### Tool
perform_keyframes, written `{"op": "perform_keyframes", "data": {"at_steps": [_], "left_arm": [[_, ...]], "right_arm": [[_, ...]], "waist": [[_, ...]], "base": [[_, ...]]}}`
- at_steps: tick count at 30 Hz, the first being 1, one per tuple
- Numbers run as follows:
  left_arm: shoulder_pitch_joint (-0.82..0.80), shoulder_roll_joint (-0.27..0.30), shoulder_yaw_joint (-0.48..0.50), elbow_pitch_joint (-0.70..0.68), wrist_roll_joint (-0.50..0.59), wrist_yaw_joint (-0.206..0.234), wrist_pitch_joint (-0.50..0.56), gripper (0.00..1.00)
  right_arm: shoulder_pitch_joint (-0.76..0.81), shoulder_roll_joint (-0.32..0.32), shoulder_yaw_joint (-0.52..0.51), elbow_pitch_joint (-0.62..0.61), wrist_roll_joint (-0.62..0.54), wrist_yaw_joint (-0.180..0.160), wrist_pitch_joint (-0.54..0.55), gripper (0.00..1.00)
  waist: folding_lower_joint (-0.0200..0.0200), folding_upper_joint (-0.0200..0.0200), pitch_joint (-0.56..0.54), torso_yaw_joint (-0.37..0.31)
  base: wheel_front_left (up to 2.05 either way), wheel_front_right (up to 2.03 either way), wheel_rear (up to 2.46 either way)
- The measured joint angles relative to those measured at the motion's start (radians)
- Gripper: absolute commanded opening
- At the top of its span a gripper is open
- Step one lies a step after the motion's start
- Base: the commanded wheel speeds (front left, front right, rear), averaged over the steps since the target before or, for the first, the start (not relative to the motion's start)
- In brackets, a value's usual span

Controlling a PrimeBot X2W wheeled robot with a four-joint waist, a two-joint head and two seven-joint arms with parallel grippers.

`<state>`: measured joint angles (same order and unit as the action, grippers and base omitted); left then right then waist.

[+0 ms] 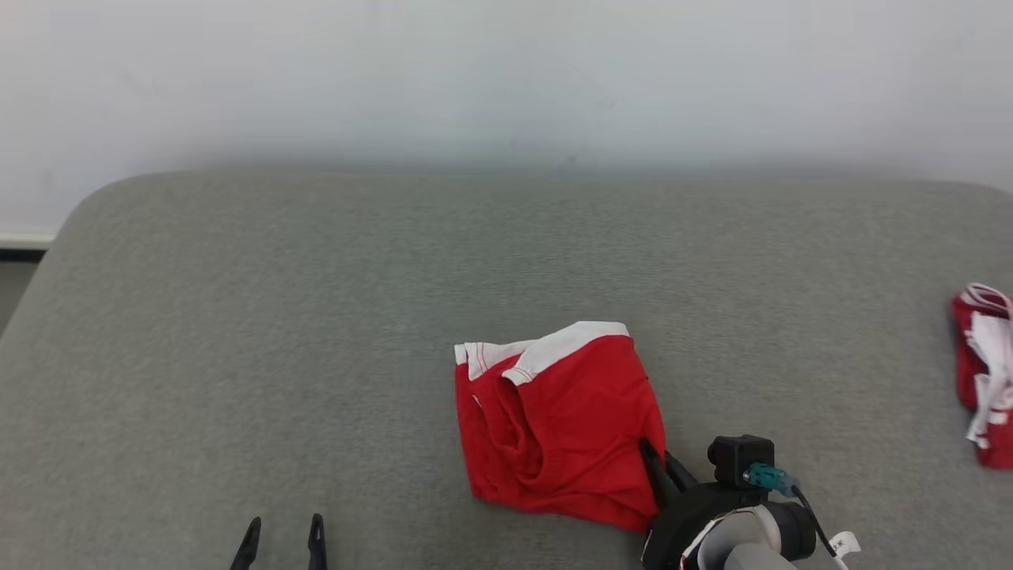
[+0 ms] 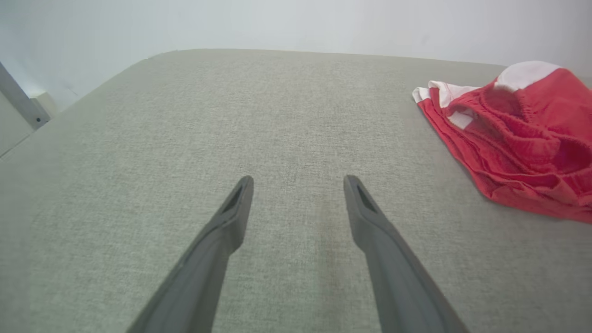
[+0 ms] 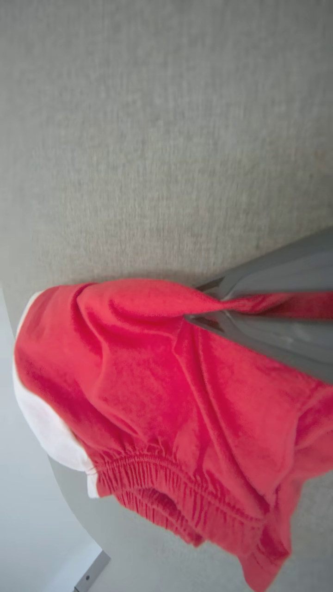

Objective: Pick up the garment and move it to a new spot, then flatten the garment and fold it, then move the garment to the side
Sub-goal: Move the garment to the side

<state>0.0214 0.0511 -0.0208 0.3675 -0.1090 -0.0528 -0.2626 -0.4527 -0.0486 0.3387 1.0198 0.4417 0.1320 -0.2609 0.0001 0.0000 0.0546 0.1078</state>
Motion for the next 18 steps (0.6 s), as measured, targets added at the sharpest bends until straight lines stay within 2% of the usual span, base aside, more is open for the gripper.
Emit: {"op": "perform_keyframes", "data": {"at_steps": [9,18], "left_arm": [[-0.001,0.0,-0.066,-0.011,-0.017,0.005,0.0,1.0],[-0.008,0.0,-0.08,-0.024,-0.024,0.008,0.0,1.0]], "right_arm": [[0.049,-0.002,-0.098,-0.02,-0.086,0.0,0.0,0.0],[0.064,-0.002,-0.103,-0.032,-0.1,0.0,0.0,0.0]], "waist": [[0.0,0.0,-0.019,-0.17],[-0.0001,0.0,-0.021,-0.333]], "base": [[0.0,0.0,0.0],[0.0,0.0,0.0]]}}
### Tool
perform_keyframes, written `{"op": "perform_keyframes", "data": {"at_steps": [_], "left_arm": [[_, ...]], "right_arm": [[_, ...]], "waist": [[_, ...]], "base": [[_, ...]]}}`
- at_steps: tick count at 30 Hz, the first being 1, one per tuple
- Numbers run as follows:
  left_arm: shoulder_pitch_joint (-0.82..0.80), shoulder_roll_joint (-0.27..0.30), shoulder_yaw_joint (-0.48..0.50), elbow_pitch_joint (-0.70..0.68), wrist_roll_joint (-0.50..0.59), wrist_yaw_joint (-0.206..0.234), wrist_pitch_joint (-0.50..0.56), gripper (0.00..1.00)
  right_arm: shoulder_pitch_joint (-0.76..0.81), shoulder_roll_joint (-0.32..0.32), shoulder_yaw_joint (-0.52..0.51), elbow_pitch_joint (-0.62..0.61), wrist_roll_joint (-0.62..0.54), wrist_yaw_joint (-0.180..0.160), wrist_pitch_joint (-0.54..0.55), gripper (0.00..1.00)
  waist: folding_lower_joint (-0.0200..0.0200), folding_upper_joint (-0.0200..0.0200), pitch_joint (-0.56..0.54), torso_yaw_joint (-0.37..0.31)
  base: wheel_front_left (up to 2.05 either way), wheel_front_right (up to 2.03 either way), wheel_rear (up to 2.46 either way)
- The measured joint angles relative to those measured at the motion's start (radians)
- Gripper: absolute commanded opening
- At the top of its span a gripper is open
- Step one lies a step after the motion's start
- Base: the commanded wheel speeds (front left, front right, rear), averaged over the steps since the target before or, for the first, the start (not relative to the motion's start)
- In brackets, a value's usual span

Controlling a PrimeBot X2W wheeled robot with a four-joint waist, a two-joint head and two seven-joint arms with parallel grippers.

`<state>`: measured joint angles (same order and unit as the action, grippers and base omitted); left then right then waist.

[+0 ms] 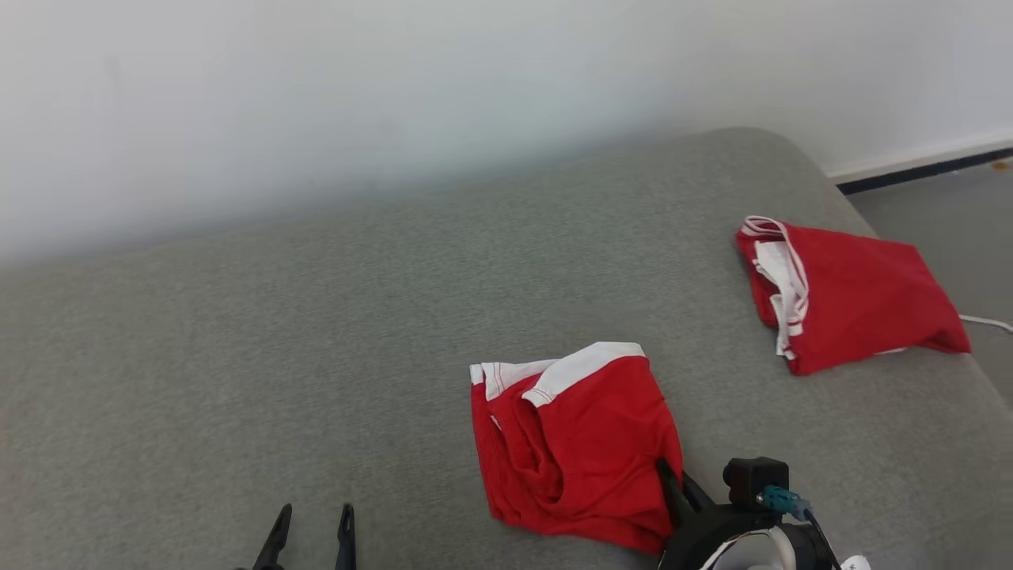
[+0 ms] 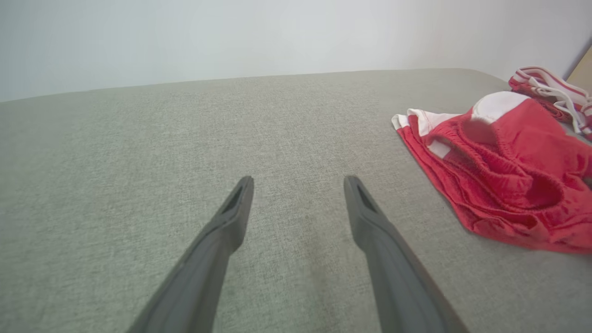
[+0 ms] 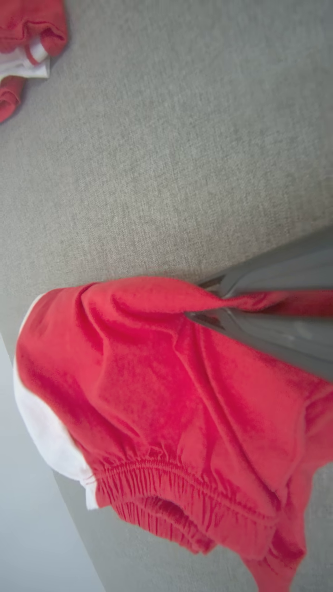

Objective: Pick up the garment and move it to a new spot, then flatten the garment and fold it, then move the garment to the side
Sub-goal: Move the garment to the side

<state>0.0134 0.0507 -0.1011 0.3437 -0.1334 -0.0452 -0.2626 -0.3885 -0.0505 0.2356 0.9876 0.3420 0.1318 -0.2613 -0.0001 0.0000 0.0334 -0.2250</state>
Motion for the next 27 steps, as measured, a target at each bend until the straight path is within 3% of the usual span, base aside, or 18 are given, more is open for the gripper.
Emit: {"op": "perform_keyframes", "data": {"at_steps": [12,19,27], "left_arm": [[-0.021,0.0,-0.008,-0.012,0.0,-0.008,0.0,1.0],[-0.053,-0.001,-0.021,-0.007,0.002,-0.017,0.0,1.0],[-0.077,-0.001,-0.031,-0.002,0.003,-0.022,0.0,1.0]], "right_arm": [[-0.012,0.0,0.043,-0.002,0.026,0.0,0.0,0.0],[-0.022,-0.001,0.042,-0.01,0.035,0.0,0.0,0.0],[-0.067,-0.001,0.078,-0.02,0.002,0.0,0.0,0.0]], "waist": [[0.0,0.0,0.019,-0.208],[0.0001,0.0,0.043,-0.28],[0.0001,0.0,0.088,-0.303]], "base": [[0.0,0.0,0.0],[0.0,0.0,0.0],[0.0,0.0,0.0]]}}
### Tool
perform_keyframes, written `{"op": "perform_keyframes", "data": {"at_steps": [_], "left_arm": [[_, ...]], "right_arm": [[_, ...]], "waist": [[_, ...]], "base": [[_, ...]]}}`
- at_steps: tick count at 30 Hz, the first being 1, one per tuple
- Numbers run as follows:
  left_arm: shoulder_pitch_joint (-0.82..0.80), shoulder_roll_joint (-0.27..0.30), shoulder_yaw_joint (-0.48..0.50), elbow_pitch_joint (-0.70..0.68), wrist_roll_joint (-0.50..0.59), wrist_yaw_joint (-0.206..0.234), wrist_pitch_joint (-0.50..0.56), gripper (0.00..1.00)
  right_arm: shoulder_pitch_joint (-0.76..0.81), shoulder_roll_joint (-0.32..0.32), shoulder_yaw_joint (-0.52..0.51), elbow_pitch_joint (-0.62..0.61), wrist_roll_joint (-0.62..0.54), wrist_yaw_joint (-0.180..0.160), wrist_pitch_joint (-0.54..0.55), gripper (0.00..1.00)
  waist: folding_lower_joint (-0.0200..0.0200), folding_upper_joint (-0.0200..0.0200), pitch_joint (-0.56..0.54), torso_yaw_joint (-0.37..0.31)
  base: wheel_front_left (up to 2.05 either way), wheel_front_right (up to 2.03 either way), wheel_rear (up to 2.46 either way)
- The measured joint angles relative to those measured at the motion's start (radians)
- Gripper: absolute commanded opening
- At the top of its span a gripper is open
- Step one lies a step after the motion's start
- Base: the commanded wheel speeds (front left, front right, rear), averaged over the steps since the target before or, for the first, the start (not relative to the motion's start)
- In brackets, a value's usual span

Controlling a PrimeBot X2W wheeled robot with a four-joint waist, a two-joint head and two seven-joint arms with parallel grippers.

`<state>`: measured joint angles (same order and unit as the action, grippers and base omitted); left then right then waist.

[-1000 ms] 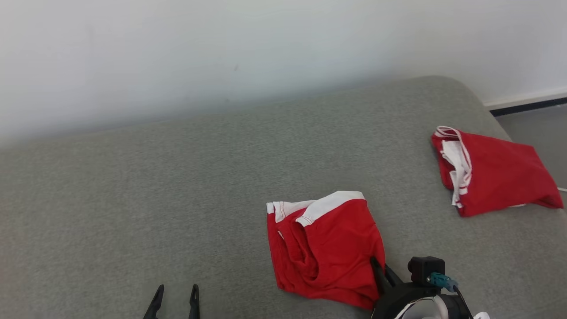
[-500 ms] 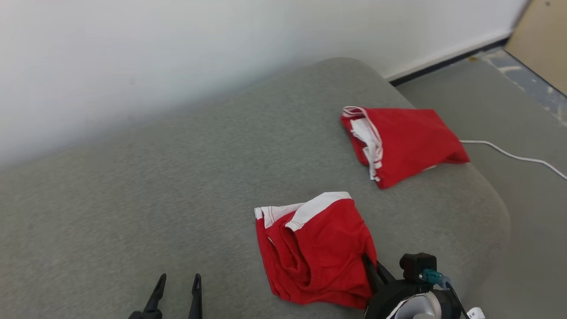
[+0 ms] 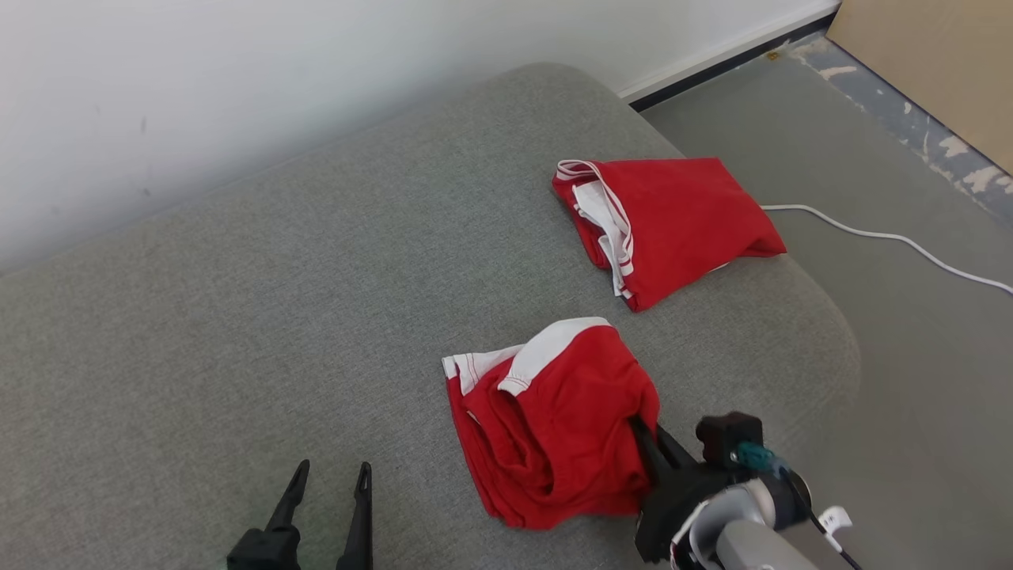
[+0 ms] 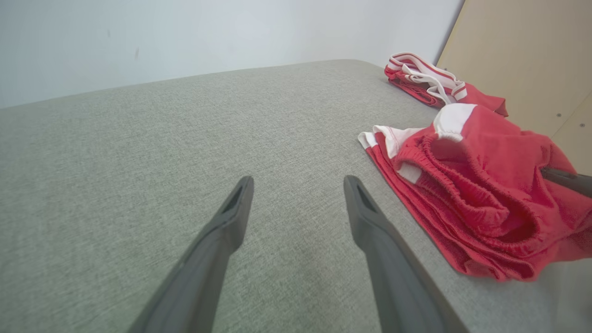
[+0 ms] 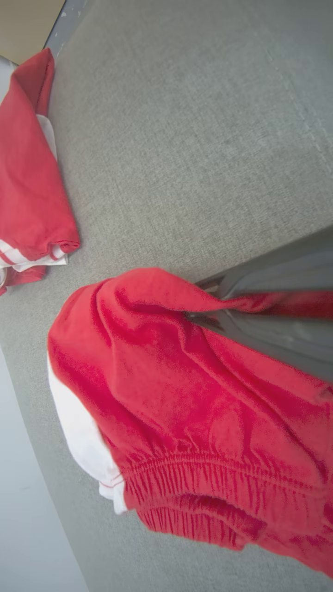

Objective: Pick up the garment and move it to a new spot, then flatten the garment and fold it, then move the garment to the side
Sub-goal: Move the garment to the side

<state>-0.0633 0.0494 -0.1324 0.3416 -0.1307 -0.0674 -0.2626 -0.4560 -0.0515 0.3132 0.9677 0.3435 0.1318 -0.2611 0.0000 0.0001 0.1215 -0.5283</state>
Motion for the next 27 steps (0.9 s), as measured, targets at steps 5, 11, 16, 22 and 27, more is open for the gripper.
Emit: {"op": "perform_keyframes", "data": {"at_steps": [5,11,16,22,27], "left_arm": [[-0.002,0.0,-0.007,-0.008,0.011,-0.003,0.0,1.0],[-0.025,0.0,-0.013,-0.004,0.036,-0.013,0.0,1.0],[-0.039,-0.001,-0.051,0.011,0.07,-0.031,0.0,1.0],[-0.057,0.0,-0.065,0.016,0.081,-0.04,0.0,1.0],[-0.061,0.002,-0.054,0.014,0.085,-0.043,0.0,1.0]], "right_arm": [[-0.076,-0.012,0.055,-0.006,-0.023,0.0,0.013,0.0],[-0.227,-0.063,0.119,-0.036,-0.03,0.0,0.037,0.0],[-0.362,-0.123,0.152,-0.034,-0.035,0.0,0.051,0.0],[-0.509,-0.208,0.102,0.045,-0.029,0.0,0.062,0.0],[-0.55,-0.314,-0.003,0.178,-0.053,0.0,0.055,0.0]], "waist": [[0.0,0.0,0.013,0.013],[0.0001,0.0001,0.042,0.051],[0.0001,0.0001,0.065,0.094],[0.0,0.0001,0.091,0.159],[0.0,0.0,0.109,0.218]], "base": [[0.0,0.0,0.0],[0.0,0.0,0.0],[0.0,0.0,0.0],[0.0,0.0,0.0],[0.0,0.0,0.0]]}}
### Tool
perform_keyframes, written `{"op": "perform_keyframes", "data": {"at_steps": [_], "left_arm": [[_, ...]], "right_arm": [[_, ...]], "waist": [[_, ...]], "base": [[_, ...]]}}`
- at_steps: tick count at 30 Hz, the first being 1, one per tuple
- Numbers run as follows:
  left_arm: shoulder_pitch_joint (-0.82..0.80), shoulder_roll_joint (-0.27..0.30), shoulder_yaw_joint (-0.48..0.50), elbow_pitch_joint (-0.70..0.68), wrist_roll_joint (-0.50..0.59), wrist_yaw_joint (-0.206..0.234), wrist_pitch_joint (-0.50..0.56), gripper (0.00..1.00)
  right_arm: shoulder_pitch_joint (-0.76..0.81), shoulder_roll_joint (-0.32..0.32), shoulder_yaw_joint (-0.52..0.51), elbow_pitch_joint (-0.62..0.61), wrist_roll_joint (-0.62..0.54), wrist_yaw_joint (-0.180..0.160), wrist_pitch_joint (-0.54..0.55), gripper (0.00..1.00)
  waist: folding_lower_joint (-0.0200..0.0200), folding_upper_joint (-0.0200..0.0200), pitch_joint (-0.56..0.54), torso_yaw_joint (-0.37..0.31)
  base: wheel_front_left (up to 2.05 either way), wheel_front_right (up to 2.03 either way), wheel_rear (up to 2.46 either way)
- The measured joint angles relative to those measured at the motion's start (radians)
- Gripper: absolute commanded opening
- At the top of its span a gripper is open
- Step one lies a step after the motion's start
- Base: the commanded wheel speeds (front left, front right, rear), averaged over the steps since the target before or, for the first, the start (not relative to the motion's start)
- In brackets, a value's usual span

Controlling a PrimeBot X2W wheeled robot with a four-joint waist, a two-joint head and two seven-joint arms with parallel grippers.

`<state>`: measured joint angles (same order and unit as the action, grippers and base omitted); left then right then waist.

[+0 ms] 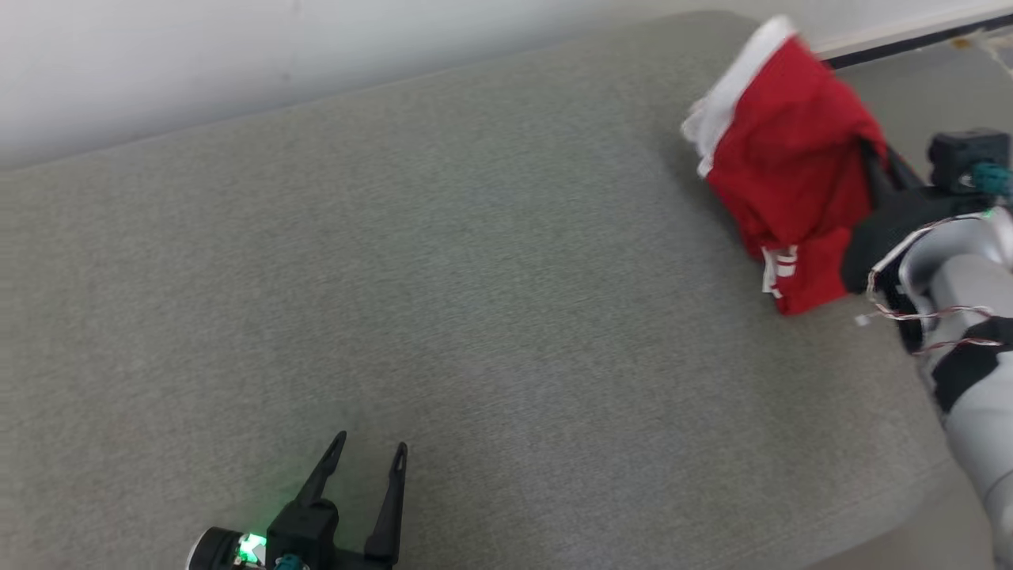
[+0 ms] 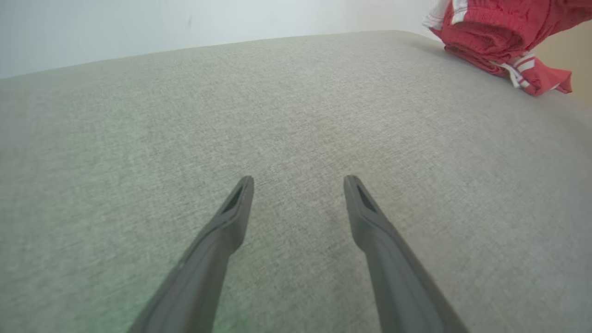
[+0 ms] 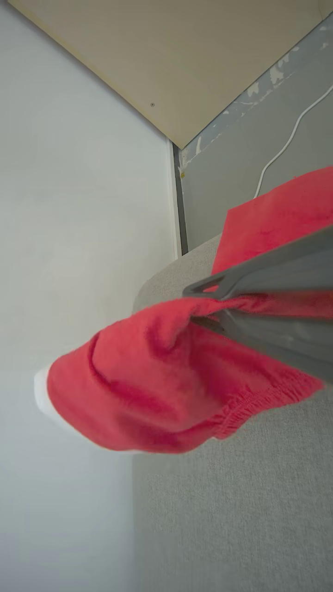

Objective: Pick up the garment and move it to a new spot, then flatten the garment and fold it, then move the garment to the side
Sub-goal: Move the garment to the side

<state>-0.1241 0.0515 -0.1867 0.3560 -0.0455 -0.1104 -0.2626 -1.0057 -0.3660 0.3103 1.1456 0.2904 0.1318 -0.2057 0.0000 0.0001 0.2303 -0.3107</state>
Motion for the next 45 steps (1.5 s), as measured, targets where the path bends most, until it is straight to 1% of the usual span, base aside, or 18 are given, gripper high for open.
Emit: {"op": "perform_keyframes", "data": {"at_steps": [5,10,11,12,13,14,16,18,21,24,26,27,28,34,37,39,44,45], "left_arm": [[0.0,0.01,0.013,-0.006,0.008,-0.003,0.0,1.0],[0.0,0.016,0.015,-0.012,0.014,-0.004,0.0,1.0],[0.0,0.017,0.015,-0.012,0.016,-0.004,0.0,1.0],[-0.001,0.018,0.014,-0.014,0.016,-0.004,0.0,1.0],[-0.003,0.02,0.014,-0.014,0.017,-0.004,0.0,1.0],[-0.005,0.021,0.015,-0.015,0.018,-0.004,0.0,1.0],[-0.006,0.021,0.021,-0.017,0.018,-0.004,0.0,1.0],[-0.006,0.021,0.027,-0.017,0.018,0.002,0.0,1.0],[-0.006,0.021,0.04,-0.016,0.018,0.011,0.0,1.0],[-0.005,0.021,0.048,-0.016,0.018,0.015,0.0,1.0],[-0.005,0.019,0.053,-0.02,0.017,0.019,0.0,1.0],[-0.005,0.019,0.059,-0.024,0.015,0.024,0.0,1.0],[-0.005,0.018,0.063,-0.027,0.015,0.029,0.0,1.0],[0.001,0.016,0.09,-0.037,0.014,0.049,0.0,1.0],[0.007,0.015,0.104,-0.04,0.01,0.057,0.0,1.0],[0.019,0.014,0.114,-0.041,0.008,0.059,0.0,1.0],[0.031,0.011,0.134,-0.046,0.004,0.067,0.0,1.0],[0.031,0.011,0.134,-0.046,0.004,0.067,0.0,1.0]], "right_arm": [[-0.021,-0.07,-0.111,0.105,-0.036,0.0,-0.016,0.0],[-0.013,-0.14,-0.26,0.139,-0.076,0.0,-0.025,0.0],[-0.005,-0.154,-0.299,0.14,-0.091,0.0,-0.029,0.04],[0.005,-0.174,-0.337,0.141,-0.111,0.0,-0.033,0.37],[0.013,-0.192,-0.371,0.143,-0.138,0.0,-0.034,1.0],[0.024,-0.209,-0.41,0.143,-0.16,0.0,-0.036,1.0],[0.043,-0.222,-0.483,0.144,-0.209,0.0,-0.043,1.0],[0.047,-0.21,-0.543,0.144,-0.26,0.0,-0.05,1.0],[0.054,-0.156,-0.605,0.107,-0.34,0.0,-0.054,1.0],[0.081,-0.1,-0.655,0.022,-0.416,0.0,-0.055,1.0],[0.098,-0.049,-0.67,-0.05,-0.454,0.0,-0.055,1.0],[0.114,0.011,-0.663,-0.114,-0.481,0.0,-0.055,1.0],[0.126,0.043,-0.654,-0.153,-0.481,0.0,-0.056,1.0],[0.232,0.175,-0.55,-0.336,-0.46,0.0,-0.056,1.0],[0.294,0.227,-0.494,-0.4,-0.427,0.0,-0.056,1.0],[0.333,0.25,-0.458,-0.433,-0.402,0.0,-0.056,1.0],[0.456,0.288,-0.389,-0.511,-0.345,0.0,-0.056,1.0],[0.456,0.288,-0.389,-0.511,-0.345,0.0,-0.056,1.0]], "waist": [[0.0001,0.0,0.019,0.047],[0.0001,0.0,0.037,0.078],[0.0,0.0,0.04,0.083],[0.0001,0.0001,0.044,0.087],[0.0001,0.0,0.047,0.092],[0.0001,0.0,0.049,0.096],[0.0,0.0,0.052,0.103],[0.0,0.0,0.053,0.108],[0.0,0.0,0.049,0.108],[0.0,0.0,0.044,0.106],[0.0,-0.0001,0.041,0.106],[0.0,-0.0001,0.037,0.106],[0.0,-0.0001,0.035,0.107],[0.0,-0.0001,0.012,0.115],[-0.0001,-0.0001,-0.003,0.123],[0.0,-0.0001,-0.014,0.13],[0.0,-0.0001,-0.042,0.156],[0.0,-0.0001,-0.042,0.156]], "base": [[0.0,0.0,0.0],[0.0,0.0,0.0],[0.0,0.0,0.0],[0.0,0.0,0.0],[0.0,0.0,0.0],[0.0,0.0,0.0],[0.0,0.0,0.0],[0.0,0.0,0.0],[0.0,0.0,0.0],[0.0,0.0,0.0],[0.0,0.0,0.0],[0.0,0.0,0.0],[0.0,0.0,0.0],[0.0,0.0,0.0],[0.0,0.0,0.0],[0.0,0.0,0.0],[0.0,0.0,0.0],[0.0,0.0,0.0]]}}
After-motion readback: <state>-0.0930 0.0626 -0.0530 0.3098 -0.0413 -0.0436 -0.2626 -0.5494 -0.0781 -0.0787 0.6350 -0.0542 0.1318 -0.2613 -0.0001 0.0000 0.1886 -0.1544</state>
